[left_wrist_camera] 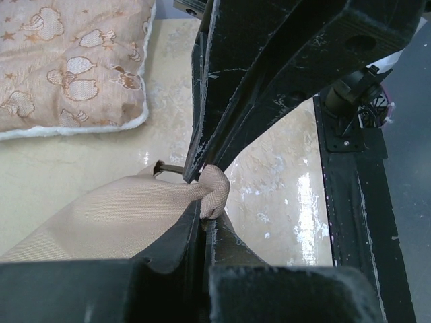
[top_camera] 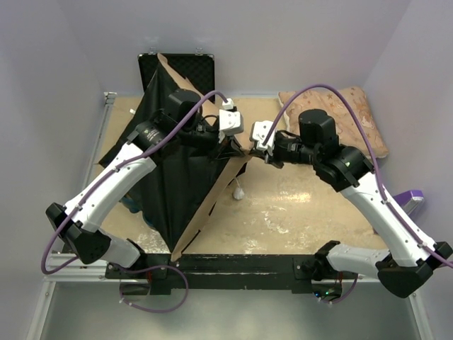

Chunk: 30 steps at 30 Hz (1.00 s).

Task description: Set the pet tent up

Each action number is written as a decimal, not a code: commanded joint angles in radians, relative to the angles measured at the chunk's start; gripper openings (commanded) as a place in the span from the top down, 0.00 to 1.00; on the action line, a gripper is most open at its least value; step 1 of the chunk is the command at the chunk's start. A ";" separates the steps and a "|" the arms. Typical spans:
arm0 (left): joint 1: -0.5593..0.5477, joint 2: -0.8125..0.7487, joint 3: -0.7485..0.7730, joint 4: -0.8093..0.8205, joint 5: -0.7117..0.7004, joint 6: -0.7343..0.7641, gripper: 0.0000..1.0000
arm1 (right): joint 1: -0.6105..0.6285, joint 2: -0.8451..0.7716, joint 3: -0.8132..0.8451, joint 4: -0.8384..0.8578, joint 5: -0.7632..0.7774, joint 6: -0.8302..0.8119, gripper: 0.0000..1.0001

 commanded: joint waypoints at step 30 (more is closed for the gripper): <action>0.089 -0.085 0.005 -0.126 0.227 0.192 1.00 | -0.001 -0.151 -0.110 0.194 -0.057 0.044 0.56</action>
